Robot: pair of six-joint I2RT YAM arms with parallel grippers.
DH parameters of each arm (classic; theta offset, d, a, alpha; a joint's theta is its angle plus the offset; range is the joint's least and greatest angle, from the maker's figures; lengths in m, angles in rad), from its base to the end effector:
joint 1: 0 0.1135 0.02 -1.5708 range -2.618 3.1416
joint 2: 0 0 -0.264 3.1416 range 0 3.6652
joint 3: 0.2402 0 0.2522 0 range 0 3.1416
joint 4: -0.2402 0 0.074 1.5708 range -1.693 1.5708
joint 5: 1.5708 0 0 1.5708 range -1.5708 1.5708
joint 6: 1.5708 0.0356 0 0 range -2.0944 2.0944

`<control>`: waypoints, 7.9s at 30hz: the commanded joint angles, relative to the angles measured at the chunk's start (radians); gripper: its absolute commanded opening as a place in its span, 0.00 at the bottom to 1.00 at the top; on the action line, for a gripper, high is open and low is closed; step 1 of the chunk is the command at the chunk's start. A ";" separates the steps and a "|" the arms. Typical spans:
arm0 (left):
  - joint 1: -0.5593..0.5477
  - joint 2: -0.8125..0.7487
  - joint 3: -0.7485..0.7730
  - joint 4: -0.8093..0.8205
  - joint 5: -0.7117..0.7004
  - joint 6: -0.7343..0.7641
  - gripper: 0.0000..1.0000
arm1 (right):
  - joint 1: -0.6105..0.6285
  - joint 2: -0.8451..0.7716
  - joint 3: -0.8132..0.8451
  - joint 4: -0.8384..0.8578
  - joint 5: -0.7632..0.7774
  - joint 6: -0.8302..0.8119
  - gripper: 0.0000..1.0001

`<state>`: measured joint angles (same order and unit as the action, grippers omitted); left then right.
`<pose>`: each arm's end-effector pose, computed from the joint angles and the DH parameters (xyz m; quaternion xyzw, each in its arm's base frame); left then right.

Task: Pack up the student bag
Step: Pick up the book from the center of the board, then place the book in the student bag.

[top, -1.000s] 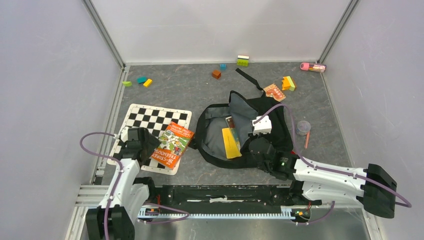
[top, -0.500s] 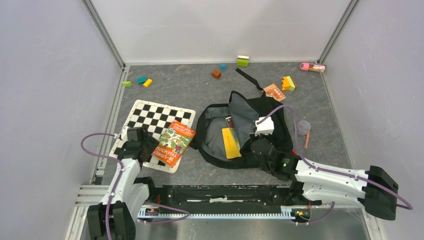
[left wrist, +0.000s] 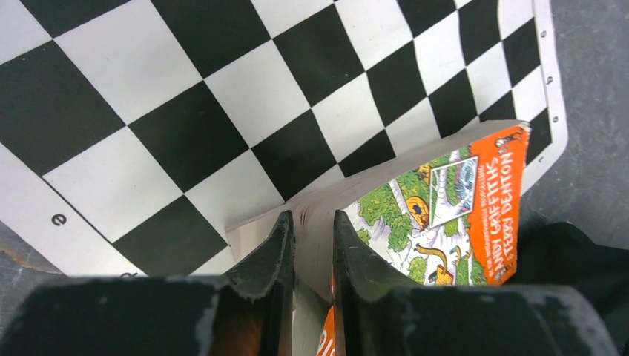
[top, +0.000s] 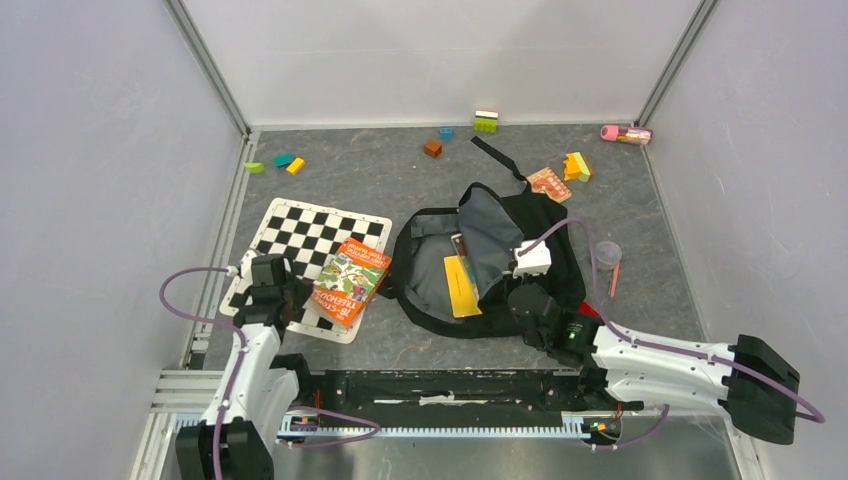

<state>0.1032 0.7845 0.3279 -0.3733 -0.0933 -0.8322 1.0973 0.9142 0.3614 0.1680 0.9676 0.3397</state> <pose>0.1522 0.0191 0.1651 -0.4349 0.8235 -0.0883 0.3534 0.1110 0.1523 0.2097 -0.0299 0.7782 0.0353 0.6263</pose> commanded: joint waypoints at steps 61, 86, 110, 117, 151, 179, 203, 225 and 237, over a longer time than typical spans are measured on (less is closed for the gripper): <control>-0.082 0.019 0.921 -0.255 0.934 0.412 0.02 | -0.137 -0.096 0.455 -0.213 -0.932 -0.493 0.98; -0.508 0.140 0.953 -0.461 1.026 0.636 0.02 | -0.080 0.298 0.691 -0.103 -1.557 -0.442 0.98; -0.517 -0.015 0.808 -0.207 0.798 0.488 0.97 | -0.052 0.311 0.617 -0.104 -1.271 -0.289 0.00; -0.519 -0.145 0.625 -0.007 0.594 0.301 1.00 | -0.087 0.193 0.539 0.004 -0.962 -0.168 0.00; -0.519 -0.214 0.352 0.147 0.658 0.177 1.00 | -0.078 0.084 0.478 0.410 -0.975 0.069 0.00; -0.520 -0.225 0.314 0.272 0.657 0.095 0.15 | -0.082 0.072 0.470 0.249 -0.912 -0.012 0.65; -0.520 -0.308 0.194 0.019 0.398 0.063 0.02 | -0.845 0.034 0.358 -0.414 -0.857 -0.115 0.98; -0.520 -0.140 0.334 -0.017 0.569 0.177 0.02 | -0.874 0.021 0.287 -0.196 -1.238 -0.045 0.27; -0.528 0.094 0.298 0.458 0.668 -0.092 0.02 | -0.876 -0.092 0.427 -0.284 -1.105 -0.133 0.00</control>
<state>-0.4202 0.8532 0.6315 -0.2028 0.5152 -0.7937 0.2268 0.8707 0.6888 -0.1352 -0.2047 0.2630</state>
